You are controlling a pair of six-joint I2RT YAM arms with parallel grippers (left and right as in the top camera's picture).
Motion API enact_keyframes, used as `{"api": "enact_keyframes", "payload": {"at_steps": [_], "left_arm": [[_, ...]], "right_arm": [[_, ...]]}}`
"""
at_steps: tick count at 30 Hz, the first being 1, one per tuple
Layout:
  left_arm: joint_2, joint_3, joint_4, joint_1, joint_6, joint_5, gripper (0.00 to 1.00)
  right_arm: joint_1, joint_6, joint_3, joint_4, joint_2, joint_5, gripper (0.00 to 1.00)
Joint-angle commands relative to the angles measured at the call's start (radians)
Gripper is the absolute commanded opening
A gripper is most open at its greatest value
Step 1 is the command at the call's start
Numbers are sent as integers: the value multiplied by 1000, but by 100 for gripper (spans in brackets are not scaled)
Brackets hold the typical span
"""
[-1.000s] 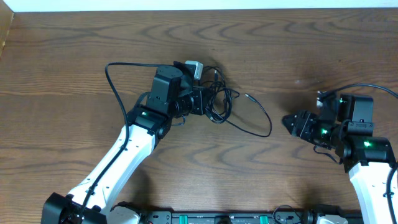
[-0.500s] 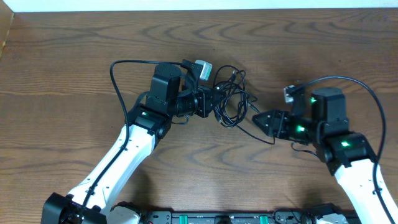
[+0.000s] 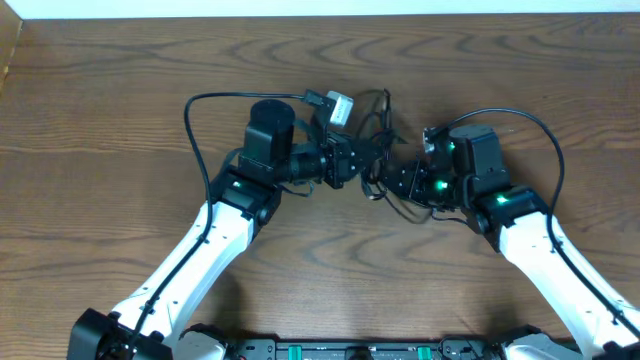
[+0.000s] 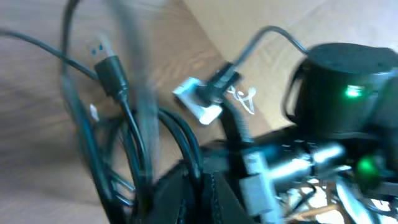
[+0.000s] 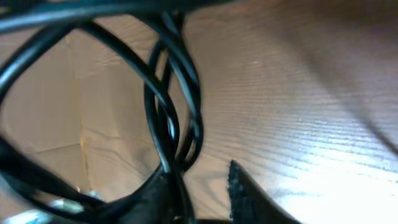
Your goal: Untangle cables
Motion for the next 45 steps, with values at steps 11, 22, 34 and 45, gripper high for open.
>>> {"api": "enact_keyframes", "payload": {"at_steps": [11, 22, 34, 45], "left_arm": [[-19, 2, 297, -8, -214, 255, 8], [-18, 2, 278, -8, -122, 209, 8], [-16, 2, 274, -8, -124, 166, 8], [-16, 2, 274, -8, -152, 167, 8]], "right_arm": [[1, -3, -3, -104, 45, 347, 1], [-77, -156, -3, -211, -135, 239, 31], [-51, -251, -3, -138, -378, -16, 42], [54, -109, -3, 47, -218, 62, 32]]}}
